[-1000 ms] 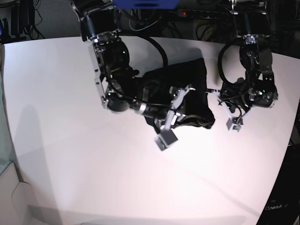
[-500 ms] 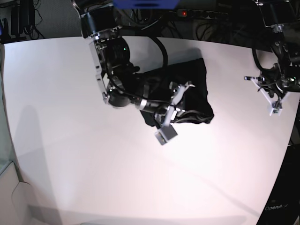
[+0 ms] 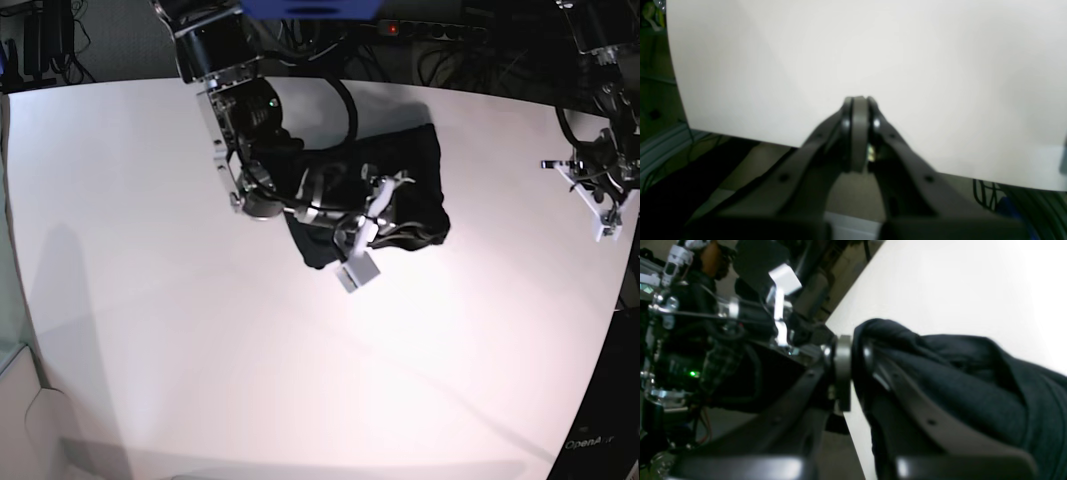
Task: Fold the T-shirt properly
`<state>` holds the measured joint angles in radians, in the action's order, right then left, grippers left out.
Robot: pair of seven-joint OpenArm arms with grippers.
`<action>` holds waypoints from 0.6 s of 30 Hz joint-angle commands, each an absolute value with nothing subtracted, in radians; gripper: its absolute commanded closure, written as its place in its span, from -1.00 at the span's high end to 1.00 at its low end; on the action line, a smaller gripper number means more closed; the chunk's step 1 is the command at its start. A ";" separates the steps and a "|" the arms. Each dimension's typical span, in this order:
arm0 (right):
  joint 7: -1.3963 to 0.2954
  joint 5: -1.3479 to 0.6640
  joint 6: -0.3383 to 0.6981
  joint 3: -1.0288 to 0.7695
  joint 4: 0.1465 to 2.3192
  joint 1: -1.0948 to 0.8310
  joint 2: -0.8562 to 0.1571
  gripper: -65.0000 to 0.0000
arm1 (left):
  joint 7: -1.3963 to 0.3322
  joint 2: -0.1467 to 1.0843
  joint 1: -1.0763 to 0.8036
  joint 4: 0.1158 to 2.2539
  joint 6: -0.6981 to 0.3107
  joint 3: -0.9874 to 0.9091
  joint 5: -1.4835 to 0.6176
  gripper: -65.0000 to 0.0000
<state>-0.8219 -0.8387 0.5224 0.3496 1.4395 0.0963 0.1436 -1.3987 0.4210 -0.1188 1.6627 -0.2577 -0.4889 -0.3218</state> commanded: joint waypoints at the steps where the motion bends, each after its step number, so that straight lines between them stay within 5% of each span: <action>1: -0.802 -0.869 0.530 0.372 1.454 0.116 0.157 -0.62 | -1.396 0.441 -0.110 1.679 -0.255 -0.495 -0.320 -1.00; 7: -0.802 -0.869 0.530 0.467 1.458 0.117 0.157 -0.23 | -1.396 0.441 -0.108 1.679 -0.255 -0.493 -0.320 -1.00; 18: -0.802 -0.866 0.524 0.395 1.461 0.174 0.096 -0.24 | -1.310 0.463 -0.237 1.667 -0.255 -0.493 -0.317 -1.00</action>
